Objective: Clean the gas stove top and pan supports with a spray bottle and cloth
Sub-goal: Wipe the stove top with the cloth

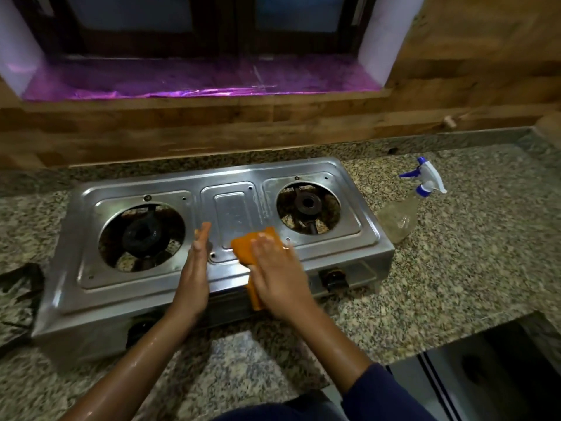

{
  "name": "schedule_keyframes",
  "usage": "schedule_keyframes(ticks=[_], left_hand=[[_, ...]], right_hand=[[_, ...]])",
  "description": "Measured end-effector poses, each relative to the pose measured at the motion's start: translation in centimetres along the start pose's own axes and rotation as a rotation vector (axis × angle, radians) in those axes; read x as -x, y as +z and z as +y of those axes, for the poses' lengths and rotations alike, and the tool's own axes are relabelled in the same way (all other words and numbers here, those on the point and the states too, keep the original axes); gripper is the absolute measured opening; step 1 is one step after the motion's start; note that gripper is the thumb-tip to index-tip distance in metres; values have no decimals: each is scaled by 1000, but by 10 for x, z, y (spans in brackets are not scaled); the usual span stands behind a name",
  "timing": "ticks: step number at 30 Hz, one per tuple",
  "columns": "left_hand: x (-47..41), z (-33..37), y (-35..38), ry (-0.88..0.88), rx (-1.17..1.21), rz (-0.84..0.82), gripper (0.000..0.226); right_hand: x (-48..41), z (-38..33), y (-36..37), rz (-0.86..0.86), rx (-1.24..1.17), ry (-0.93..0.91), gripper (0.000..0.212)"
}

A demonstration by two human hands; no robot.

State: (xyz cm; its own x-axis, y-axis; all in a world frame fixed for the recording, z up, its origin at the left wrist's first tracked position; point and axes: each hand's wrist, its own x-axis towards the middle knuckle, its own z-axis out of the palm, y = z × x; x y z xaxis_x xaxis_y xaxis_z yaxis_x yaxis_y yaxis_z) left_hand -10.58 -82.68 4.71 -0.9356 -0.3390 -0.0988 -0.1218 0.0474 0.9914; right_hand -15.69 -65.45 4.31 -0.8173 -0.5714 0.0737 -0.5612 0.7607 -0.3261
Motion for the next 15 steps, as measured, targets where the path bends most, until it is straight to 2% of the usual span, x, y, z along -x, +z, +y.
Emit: schedule_keyframes(ticks=[4, 8, 11, 15], left_hand=[[3, 10, 11, -3, -202, 49, 68], [3, 6, 25, 87, -571, 54, 68], [-5, 3, 36, 54, -787, 39, 68], [-27, 10, 60, 92, -911, 58, 60]], right_hand=[[32, 86, -36, 46, 97, 277, 66], [21, 158, -67, 60, 213, 500, 73], [4, 173, -67, 27, 245, 527, 69], [-11, 175, -66, 0, 235, 509, 68]])
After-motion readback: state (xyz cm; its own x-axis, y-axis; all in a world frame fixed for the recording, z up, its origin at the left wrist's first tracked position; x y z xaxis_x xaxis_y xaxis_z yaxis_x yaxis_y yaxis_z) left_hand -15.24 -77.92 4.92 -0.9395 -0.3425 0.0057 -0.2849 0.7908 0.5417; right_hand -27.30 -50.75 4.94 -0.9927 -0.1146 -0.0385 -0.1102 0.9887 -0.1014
